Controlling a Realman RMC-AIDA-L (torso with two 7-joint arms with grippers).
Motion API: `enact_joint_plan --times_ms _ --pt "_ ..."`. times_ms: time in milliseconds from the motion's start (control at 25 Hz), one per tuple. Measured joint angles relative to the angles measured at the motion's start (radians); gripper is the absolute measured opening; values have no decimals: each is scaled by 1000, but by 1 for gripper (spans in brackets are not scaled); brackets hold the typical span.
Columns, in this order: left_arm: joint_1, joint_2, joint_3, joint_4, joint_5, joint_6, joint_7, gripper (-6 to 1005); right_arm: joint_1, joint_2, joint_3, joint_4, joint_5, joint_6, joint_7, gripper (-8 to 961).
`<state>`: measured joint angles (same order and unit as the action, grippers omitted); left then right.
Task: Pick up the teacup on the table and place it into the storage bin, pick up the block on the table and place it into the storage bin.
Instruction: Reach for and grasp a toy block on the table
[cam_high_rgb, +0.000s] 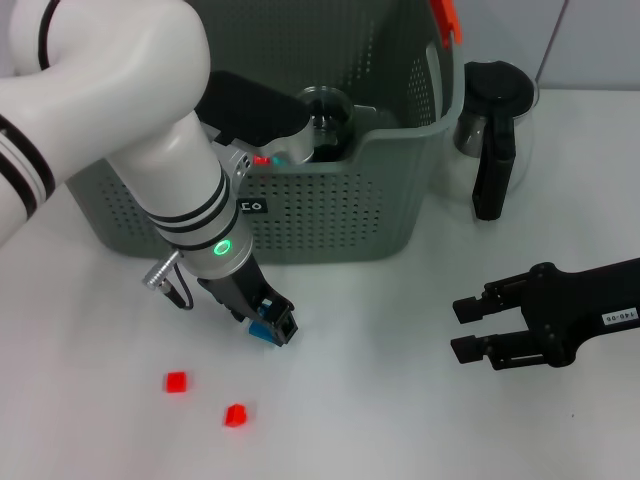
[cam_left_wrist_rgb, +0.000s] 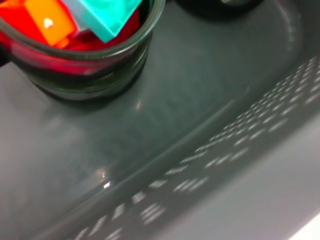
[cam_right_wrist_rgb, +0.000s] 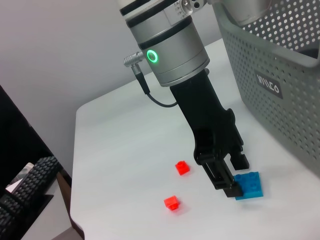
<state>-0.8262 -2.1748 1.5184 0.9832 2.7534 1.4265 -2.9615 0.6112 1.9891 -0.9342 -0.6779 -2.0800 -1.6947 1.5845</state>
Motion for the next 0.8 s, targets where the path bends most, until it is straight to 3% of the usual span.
enact_joint_plan --times_ms 800 --pt "-3 0 63 -1 -1 -36 3 583 -3 1 0 0 0 0 0 562"
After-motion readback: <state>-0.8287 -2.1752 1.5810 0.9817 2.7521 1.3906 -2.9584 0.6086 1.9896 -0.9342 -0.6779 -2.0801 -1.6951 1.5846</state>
